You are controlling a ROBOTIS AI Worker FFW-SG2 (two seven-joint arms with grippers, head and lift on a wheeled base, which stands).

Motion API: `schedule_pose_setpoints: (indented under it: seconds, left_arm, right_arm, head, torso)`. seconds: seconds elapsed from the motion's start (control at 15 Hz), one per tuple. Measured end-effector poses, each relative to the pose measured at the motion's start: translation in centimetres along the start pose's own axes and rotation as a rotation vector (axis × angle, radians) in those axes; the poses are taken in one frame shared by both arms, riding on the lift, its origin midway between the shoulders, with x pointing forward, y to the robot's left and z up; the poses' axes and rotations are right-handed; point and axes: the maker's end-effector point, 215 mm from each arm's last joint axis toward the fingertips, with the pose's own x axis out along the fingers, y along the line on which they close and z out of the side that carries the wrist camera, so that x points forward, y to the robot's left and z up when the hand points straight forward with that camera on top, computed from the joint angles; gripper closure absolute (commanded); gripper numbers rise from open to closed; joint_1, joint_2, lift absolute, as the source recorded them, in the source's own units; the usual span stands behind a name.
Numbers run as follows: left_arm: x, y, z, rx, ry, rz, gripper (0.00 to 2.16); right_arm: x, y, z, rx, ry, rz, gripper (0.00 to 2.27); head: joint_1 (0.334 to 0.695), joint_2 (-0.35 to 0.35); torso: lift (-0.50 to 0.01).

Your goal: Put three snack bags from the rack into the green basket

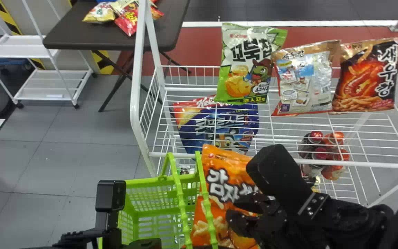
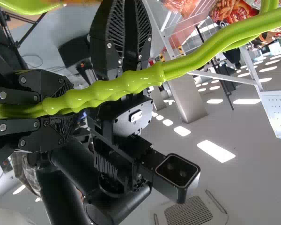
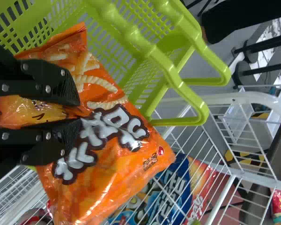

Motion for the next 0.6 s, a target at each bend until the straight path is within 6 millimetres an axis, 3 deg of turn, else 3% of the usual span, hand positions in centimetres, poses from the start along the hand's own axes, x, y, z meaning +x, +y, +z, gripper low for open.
schedule_pose_setpoints:
  seconds: [0.2,0.33,0.47,0.6]
  left_arm:
    - [0.1,0.0,0.0,0.001,0.002,-0.003,2.15]
    - [0.2,-0.1,0.0,0.001,0.003,-0.004,2.15]
    - [0.2,-0.1,0.0,0.001,0.003,-0.005,2.15]
    - [0.1,-0.1,-0.1,-0.001,0.003,-0.005,2.15]
  right_arm:
    - [-0.3,0.0,-0.1,0.034,-0.003,0.029,0.06]
    - [-0.5,-1.1,-0.1,0.059,-0.008,0.016,0.06]
    - [-0.2,-4.7,-0.4,0.107,-0.010,-0.051,0.05]
    - [0.7,-9.4,0.8,0.155,-0.074,-0.125,0.04]
  head:
    - [0.695,0.003]
    - [0.695,-0.010]
    - [0.695,-0.054]
    - [0.695,-0.107]
  torso:
    - [0.000]
    - [0.000]
    - [0.000]
    - [0.000]
